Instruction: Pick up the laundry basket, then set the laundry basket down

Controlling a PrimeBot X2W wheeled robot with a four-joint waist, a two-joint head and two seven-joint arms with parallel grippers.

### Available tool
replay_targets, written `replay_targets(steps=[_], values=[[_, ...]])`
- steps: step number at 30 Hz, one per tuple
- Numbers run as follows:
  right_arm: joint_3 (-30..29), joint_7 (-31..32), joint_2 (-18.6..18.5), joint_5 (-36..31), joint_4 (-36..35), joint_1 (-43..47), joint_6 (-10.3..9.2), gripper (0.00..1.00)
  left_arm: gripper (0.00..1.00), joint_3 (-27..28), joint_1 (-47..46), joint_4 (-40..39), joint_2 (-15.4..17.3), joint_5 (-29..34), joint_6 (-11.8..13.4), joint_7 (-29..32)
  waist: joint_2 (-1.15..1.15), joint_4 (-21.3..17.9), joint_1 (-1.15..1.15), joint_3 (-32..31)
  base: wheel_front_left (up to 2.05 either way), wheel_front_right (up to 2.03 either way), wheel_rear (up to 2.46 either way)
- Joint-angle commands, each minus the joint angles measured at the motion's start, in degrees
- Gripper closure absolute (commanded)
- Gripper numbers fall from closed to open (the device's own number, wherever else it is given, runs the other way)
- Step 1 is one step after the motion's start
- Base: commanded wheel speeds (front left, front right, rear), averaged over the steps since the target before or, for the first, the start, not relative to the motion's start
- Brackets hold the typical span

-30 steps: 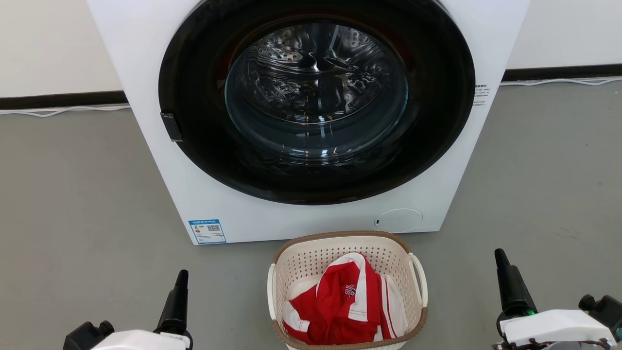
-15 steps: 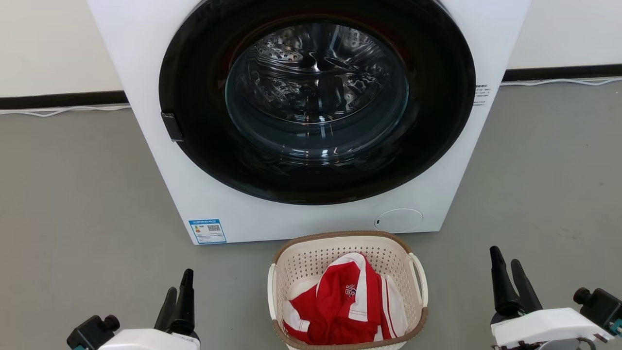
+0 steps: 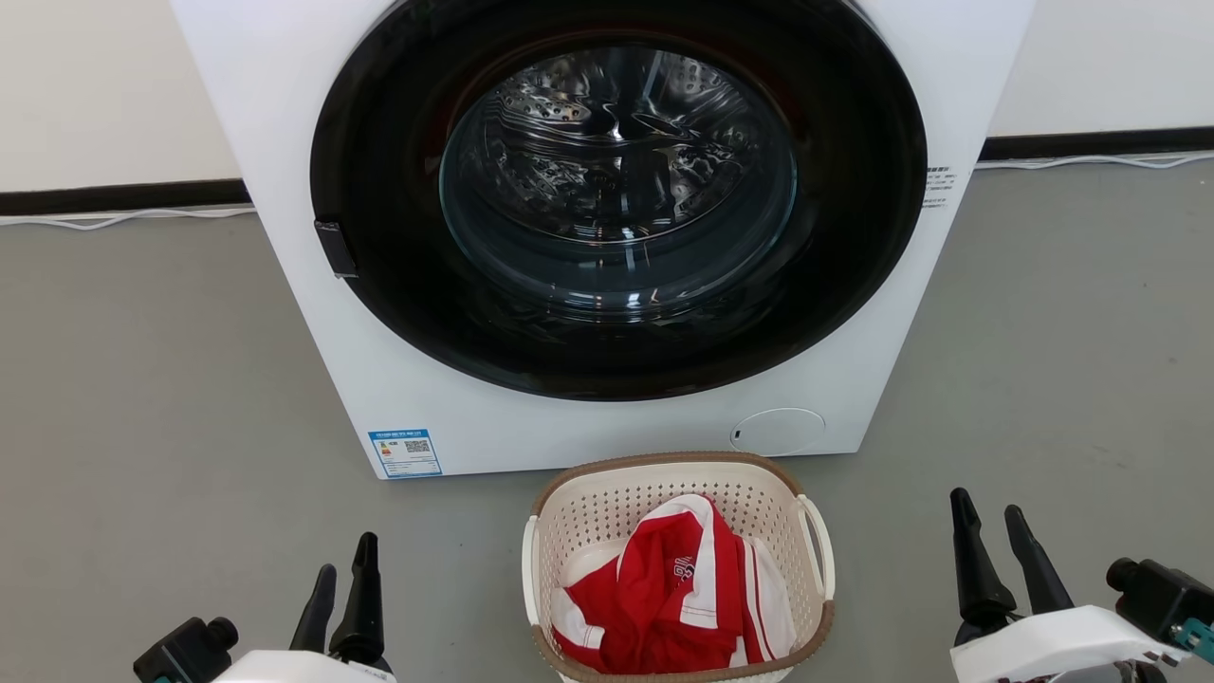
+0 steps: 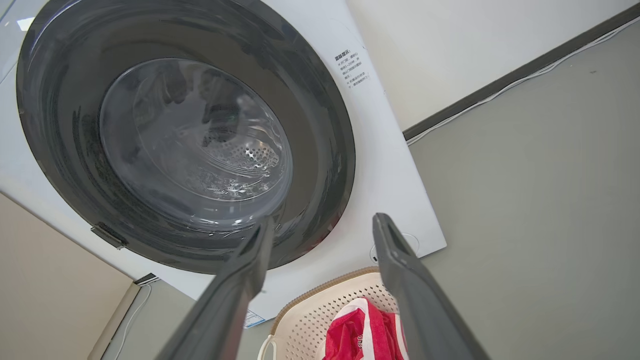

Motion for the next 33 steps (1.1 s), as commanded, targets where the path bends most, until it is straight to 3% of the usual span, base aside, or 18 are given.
replay_targets(steps=[1, 33], values=[[1.01, -1.06, -1.2, -2.52, -1.13, -1.58, 0.29, 0.0, 0.0, 0.96, -0.98, -1.64, 0.53, 2.06, 0.27, -1.03, 0.0, -0.04, 0.0, 0.01, 0.0, 0.0, 0.0], [1.59, -6.44, -2.8, -24.93, -0.03, -2.96, 0.4, 0.0, 0.0, 0.8, -0.21, -2.57, 0.82, 21.95, 1.47, -6.41, 0.0, 0.0, 0.0, 0.42, 0.0, 0.0, 0.0]])
